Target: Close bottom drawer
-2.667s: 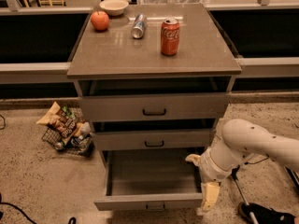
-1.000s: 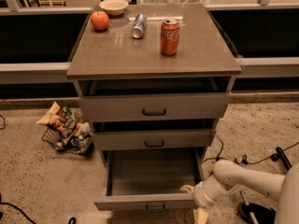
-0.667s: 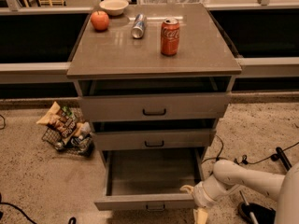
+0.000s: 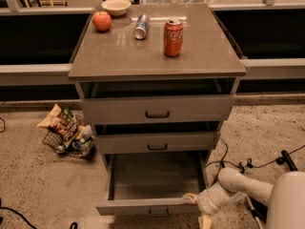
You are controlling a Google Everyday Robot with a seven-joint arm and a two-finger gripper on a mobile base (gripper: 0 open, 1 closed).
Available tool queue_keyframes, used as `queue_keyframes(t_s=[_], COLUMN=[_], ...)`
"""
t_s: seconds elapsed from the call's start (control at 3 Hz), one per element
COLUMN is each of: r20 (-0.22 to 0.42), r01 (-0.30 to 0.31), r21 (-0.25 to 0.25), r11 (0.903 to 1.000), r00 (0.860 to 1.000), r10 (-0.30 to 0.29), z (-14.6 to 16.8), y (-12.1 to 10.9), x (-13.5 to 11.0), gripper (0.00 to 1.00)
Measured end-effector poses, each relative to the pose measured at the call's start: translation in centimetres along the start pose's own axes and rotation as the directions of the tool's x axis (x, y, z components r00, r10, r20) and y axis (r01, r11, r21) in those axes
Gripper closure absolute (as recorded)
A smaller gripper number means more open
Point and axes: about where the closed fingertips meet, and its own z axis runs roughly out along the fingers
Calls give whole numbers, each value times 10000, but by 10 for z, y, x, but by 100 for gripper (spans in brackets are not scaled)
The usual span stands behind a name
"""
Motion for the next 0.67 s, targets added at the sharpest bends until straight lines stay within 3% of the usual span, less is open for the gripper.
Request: queue_keyframes(t_s=[0.67], r20=[523], r01=[557], r21=[-55], r11=[9984], r00=[9971], r10=[-554], z=[19], y=[-6], x=[28], gripper=[41])
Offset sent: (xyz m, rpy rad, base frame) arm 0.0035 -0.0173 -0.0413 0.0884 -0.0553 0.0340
